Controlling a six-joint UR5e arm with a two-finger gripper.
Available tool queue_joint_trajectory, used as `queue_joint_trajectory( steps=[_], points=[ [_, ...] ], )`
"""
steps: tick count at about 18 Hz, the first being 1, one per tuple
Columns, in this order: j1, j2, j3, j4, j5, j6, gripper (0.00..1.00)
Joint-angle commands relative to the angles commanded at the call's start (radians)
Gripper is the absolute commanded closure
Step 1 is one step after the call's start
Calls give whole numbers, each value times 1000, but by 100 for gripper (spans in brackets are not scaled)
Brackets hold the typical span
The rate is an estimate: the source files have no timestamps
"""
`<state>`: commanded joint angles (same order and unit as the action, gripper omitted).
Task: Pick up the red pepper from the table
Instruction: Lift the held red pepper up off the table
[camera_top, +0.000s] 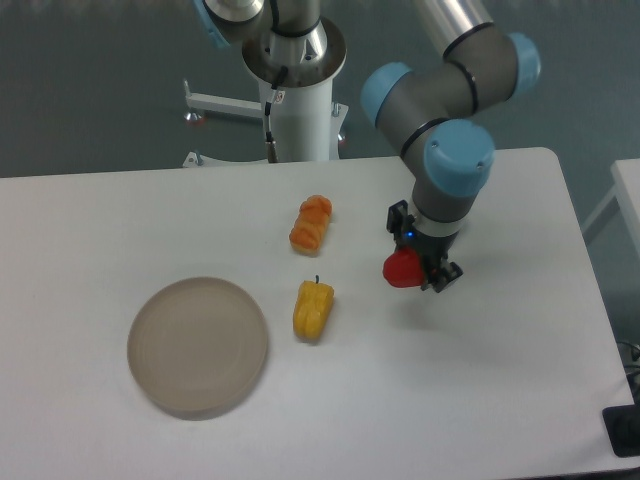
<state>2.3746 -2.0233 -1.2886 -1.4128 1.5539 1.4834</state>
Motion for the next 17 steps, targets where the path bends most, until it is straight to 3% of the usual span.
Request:
queue_joint_trajectory(
  steps=[5,17],
  points=[
    [31,2,11,8,-15,15,63],
    [23,-5,-8,25,-8,23,64]
  ],
)
